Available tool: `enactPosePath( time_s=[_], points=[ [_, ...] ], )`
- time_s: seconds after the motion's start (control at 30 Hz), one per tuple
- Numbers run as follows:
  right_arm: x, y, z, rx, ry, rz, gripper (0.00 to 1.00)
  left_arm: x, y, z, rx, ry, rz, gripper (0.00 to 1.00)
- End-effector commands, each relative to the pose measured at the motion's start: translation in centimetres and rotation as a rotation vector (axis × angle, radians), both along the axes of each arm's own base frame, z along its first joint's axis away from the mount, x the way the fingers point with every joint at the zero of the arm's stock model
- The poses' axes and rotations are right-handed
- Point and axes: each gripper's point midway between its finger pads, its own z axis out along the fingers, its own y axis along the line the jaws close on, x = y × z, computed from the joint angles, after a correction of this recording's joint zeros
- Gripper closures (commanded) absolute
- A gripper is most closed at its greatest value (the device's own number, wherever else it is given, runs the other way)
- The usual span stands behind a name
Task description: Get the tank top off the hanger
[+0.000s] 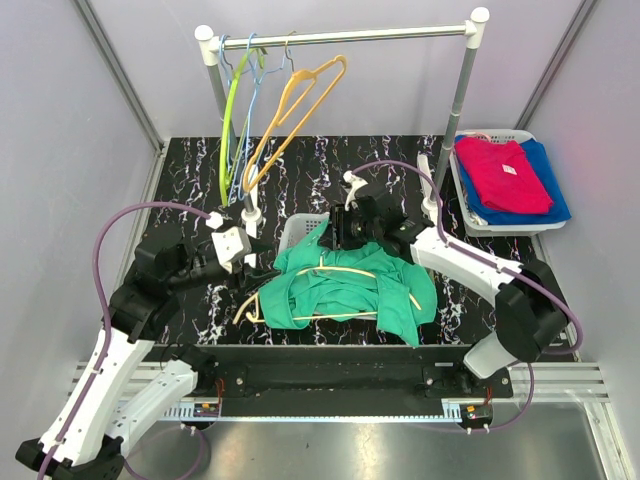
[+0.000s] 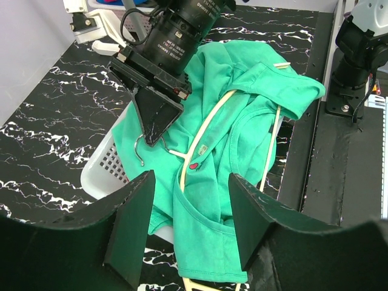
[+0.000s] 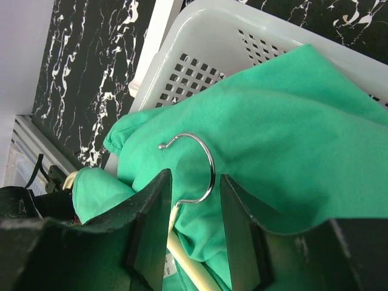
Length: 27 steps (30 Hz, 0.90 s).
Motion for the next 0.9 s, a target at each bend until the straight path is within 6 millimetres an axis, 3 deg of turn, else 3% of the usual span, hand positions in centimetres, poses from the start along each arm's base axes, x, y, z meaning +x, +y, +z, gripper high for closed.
enactPosePath(
  time_s=[0.0,0.1,0.27,0.37,0.57,0.6,0.67,0.7,0.87],
  points=[
    [0.8,0.8,0.4,0.071,-0.009,0.001,0.54,-0.2,-0.1,1.0,-0.022,-0.042,-0.019,0.43],
    [0.9,0.9,-0.3,0.092,0.018,-0.002,0.58,-0.2,-0.1,0.9,-0.021,-0.04,-0.018,0.43],
    [0.7,1.6,-0.6,0.124,0.036,0.022,0.86,-0.2,-0.1,1.0,-0.022,-0.041,-0.015,0.43],
    [0.8,1.8,0.5,0.141,0.007,0.036,0.97,-0.1,-0.1,1.0,-0.021,-0.042,-0.013,0.43],
    [0.3,1.7,6.2,0.176,-0.105,0.095,0.98,-0.1,0.0,0.8,-0.018,-0.039,-0.014,0.43],
    [0.1,1.5,8.0,0.19,-0.131,0.1,0.98,-0.2,-0.1,0.9,-0.02,-0.042,-0.017,0.43],
    [-0.3,1.2,9.2,0.184,-0.151,0.113,0.98,-0.2,-0.1,0.9,-0.02,-0.04,-0.016,0.43],
    [-0.4,1.1,11.1,0.202,-0.185,0.117,0.98,-0.2,-0.1,0.9,-0.021,-0.042,-0.017,0.43],
    [-1.2,0.3,15.4,0.241,-0.276,0.129,0.98,-0.2,-0.1,1.0,-0.023,-0.041,-0.018,0.43]
  ],
)
